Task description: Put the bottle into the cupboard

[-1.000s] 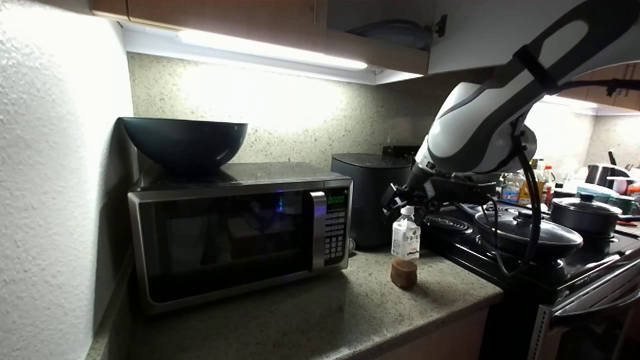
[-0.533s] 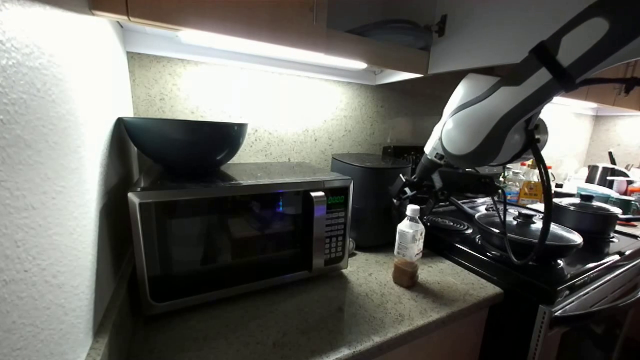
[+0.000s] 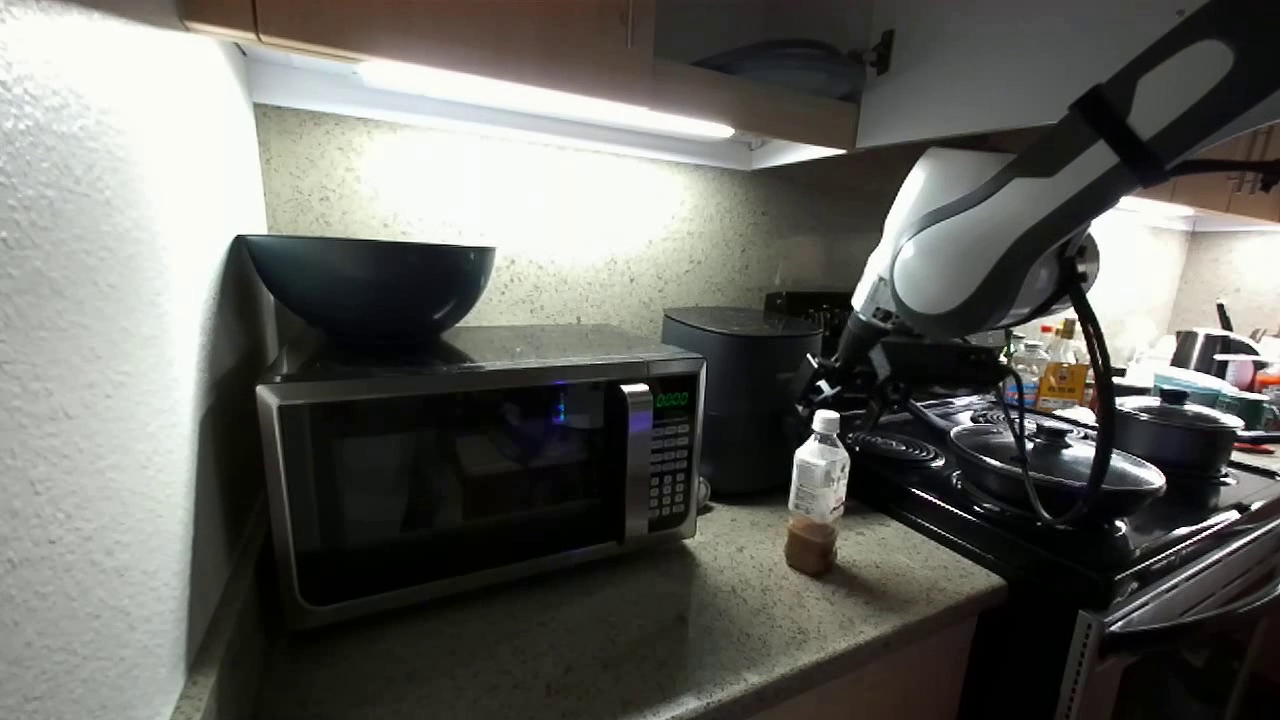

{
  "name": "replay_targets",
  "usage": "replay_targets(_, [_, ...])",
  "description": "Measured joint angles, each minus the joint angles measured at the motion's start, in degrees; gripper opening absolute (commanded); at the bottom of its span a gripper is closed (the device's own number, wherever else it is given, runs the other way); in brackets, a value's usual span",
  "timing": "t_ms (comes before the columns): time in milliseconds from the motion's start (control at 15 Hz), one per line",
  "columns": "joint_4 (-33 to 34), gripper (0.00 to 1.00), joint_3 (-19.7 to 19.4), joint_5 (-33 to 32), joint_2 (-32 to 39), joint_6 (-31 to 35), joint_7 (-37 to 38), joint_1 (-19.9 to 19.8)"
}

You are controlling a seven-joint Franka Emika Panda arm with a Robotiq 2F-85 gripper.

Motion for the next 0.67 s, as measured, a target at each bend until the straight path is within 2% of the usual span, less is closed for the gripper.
replay_targets(133, [0.2,1.0,0.8,0.1,1.2,-1.9,0.0,0.2])
replay_targets(200, [0.5,0.91,1.1,0.2,1.9,-2.6,0.0,0.3])
replay_targets(267, [0.9,0.74,1.3,0.3,2.6,-3.1,0.0,0.4])
replay_targets(400, [1.8,0.6,1.6,0.8,3.9,-4.3,0.0,0.7])
replay_targets(467, [2.3,0.67,1.7,1.3,4.3,-4.8,0.0,0.7])
replay_targets(533, [2.7,0.89,1.8,1.7,4.7,-5.1,0.0,0.7])
replay_targets(600, [3.1,0.91,1.8,1.9,5.0,-5.4,0.0,0.7])
replay_targets(667, [3.4,0.69,1.8,1.9,5.3,-5.5,0.0,0.7])
